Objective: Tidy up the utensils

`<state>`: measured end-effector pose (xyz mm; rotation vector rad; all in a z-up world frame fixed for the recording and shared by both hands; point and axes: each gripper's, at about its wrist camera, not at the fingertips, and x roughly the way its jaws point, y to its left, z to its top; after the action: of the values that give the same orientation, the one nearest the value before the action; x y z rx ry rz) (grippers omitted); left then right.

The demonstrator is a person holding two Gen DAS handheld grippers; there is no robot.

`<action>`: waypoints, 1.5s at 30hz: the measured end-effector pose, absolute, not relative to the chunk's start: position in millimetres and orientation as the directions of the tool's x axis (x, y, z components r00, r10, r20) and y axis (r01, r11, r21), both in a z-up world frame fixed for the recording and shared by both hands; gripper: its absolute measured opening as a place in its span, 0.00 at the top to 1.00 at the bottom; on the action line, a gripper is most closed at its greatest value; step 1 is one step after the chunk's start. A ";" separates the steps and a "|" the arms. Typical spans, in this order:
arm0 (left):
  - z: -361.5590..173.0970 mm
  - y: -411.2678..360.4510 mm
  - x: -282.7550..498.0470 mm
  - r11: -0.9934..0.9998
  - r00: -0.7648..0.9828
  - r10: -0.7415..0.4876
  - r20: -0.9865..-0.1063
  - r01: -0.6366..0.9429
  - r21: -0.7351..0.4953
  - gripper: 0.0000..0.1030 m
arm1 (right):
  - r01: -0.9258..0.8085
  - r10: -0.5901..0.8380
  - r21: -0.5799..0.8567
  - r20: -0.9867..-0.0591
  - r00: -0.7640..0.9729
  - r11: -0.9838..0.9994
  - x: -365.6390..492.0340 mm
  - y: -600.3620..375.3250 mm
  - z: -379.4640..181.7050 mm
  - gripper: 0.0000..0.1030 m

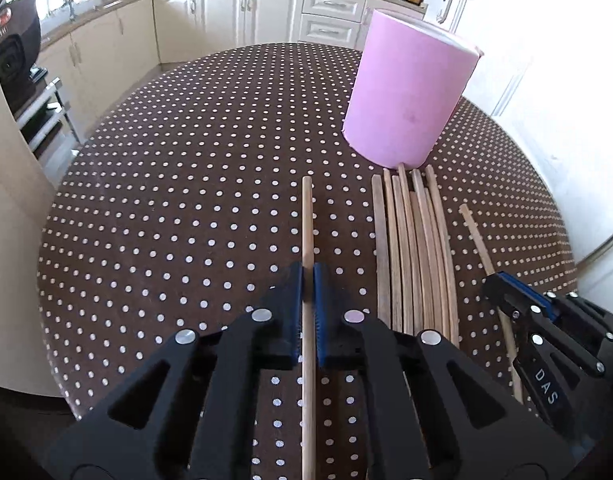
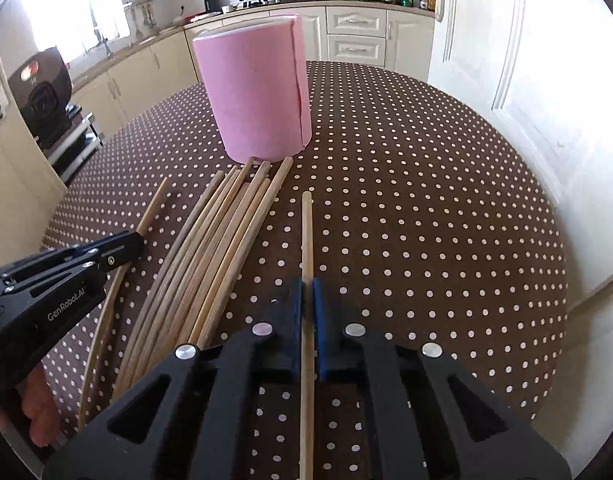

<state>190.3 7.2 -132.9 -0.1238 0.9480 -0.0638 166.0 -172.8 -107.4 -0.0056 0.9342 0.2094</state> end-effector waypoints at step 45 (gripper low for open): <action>-48.6 24.5 146.8 0.977 0.787 -0.202 -0.582 0.117 -0.181 0.94 | -0.186 0.285 0.237 -0.510 0.811 0.954 145.4 -202.6 -29.3 0.95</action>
<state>146.8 24.5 -48.6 -0.1377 0.6418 -0.1726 145.4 -202.6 -29.3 0.1798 0.5717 0.2528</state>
